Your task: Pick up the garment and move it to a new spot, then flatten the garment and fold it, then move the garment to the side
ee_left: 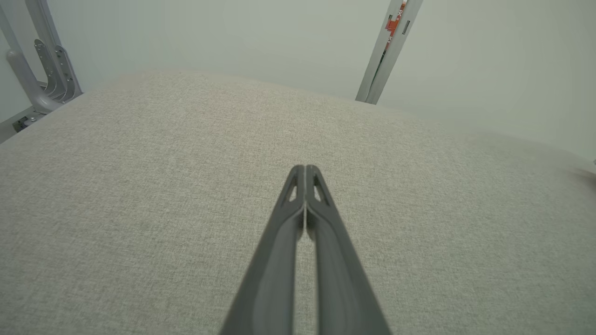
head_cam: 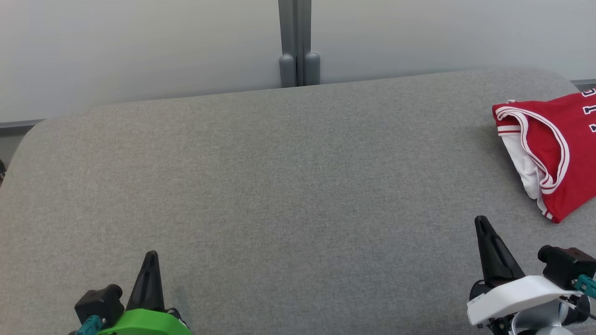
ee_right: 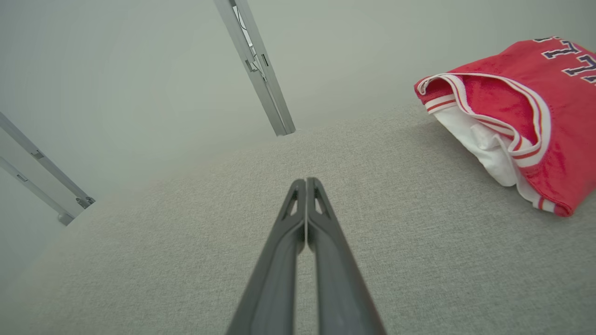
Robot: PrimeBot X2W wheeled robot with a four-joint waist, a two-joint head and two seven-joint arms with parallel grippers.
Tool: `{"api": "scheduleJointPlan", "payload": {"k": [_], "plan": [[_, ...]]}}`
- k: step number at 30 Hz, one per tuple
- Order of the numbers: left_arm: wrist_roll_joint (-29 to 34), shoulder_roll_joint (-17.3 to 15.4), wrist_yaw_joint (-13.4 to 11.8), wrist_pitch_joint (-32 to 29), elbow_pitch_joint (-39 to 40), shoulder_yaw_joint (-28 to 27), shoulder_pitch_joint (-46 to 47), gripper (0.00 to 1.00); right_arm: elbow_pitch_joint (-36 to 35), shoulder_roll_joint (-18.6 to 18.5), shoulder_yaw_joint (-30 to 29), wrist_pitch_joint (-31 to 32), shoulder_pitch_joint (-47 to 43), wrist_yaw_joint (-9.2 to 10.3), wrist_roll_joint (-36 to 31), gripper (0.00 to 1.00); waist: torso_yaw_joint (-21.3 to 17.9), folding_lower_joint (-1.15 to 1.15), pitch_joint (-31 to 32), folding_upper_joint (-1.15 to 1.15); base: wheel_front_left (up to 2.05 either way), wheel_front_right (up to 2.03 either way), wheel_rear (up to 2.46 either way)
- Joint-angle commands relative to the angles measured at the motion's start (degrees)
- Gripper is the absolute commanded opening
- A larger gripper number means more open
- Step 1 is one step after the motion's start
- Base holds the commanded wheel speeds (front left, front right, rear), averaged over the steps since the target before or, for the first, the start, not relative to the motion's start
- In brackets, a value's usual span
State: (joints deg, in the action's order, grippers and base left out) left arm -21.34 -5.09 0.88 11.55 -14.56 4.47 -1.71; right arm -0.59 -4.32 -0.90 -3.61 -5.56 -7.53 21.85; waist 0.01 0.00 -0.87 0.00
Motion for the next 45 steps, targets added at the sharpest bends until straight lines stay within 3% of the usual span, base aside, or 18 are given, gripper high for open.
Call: {"api": "scheduleJointPlan", "payload": {"k": [1, 23, 45], "plan": [[-2.4, -0.1, 0.3, -0.6, 0.9, -0.7, 1.4, 0.0, -0.3, -0.4, -0.1, 0.2, 1.6, 0.01, 2.6, 0.0, 0.0, 0.0, 0.0, 0.0, 0.0, 0.0, 0.0], [-22.3, 0.5, 2.2, -5.6, 0.9, -3.7, 3.5, 0.0, 3.9, -0.7, -0.7, 2.3, 4.6, 0.02, 23.1, 0.0, 0.0, 0.0, 0.1, 0.0, 0.0, 0.0, 0.0], [-37.9, 1.1, 3.7, -9.6, 0.9, -6.1, 5.1, 0.0, 7.2, -0.6, -1.5, 4.2, 7.0, 0.03, 38.9, 0.0, 0.0, 0.0, 0.3, 0.0, 0.0, 0.0, 0.0]]}}
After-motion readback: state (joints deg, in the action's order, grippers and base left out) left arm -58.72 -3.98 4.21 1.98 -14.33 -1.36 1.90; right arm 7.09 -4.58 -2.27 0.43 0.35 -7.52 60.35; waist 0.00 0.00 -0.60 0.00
